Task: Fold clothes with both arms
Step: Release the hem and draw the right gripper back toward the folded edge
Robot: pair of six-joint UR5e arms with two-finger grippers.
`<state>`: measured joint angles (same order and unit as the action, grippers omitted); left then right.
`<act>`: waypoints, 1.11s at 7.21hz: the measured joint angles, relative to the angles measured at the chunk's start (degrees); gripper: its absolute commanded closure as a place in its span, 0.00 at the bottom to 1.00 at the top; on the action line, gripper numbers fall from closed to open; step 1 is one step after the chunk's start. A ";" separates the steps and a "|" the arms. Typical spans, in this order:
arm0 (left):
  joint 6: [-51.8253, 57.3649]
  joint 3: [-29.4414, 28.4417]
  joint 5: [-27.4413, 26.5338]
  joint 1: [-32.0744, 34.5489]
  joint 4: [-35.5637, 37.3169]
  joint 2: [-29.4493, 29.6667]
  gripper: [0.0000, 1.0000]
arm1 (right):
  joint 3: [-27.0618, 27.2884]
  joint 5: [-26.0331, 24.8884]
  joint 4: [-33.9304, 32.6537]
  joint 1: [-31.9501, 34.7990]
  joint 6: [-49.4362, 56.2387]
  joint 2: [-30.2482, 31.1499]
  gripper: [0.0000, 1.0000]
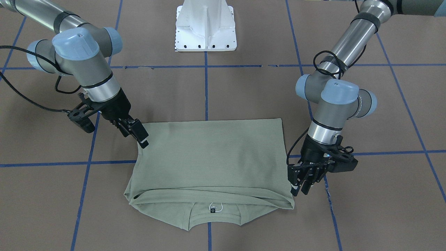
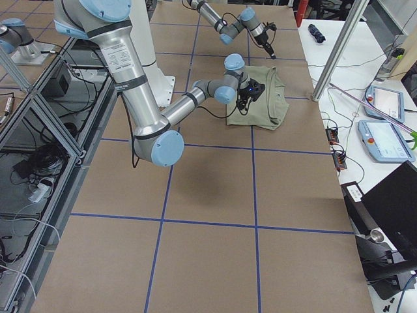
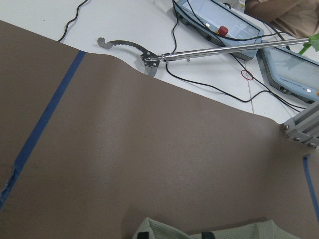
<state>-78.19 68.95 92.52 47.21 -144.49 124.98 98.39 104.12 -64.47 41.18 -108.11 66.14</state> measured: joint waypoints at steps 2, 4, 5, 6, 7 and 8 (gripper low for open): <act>-0.10 0.79 -0.03 0.00 -0.09 -0.14 0.54 | 1.27 -0.05 0.15 -3.15 -4.65 3.65 0.02; -0.17 1.03 -0.05 -0.01 -0.09 -0.17 0.54 | 0.14 -0.25 0.69 -5.63 -6.30 4.56 0.07; -0.22 1.06 -0.06 -0.01 -0.09 -0.17 0.54 | -0.62 -0.29 0.81 -6.39 -6.42 4.65 0.12; -0.26 1.09 -0.06 -0.01 -0.10 -0.18 0.54 | -1.13 -0.31 0.86 -6.73 -6.38 4.90 0.22; -0.28 1.10 -0.08 -0.01 -0.10 -0.18 0.54 | -1.44 -0.34 0.89 -6.85 -6.31 5.19 0.27; -0.29 1.13 -0.09 -0.01 -0.10 -0.18 0.54 | -1.58 -0.42 0.91 -6.87 -6.29 5.33 0.27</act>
<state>-78.48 70.08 92.42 47.20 -144.58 124.80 96.81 103.70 -63.56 34.31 -114.40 71.47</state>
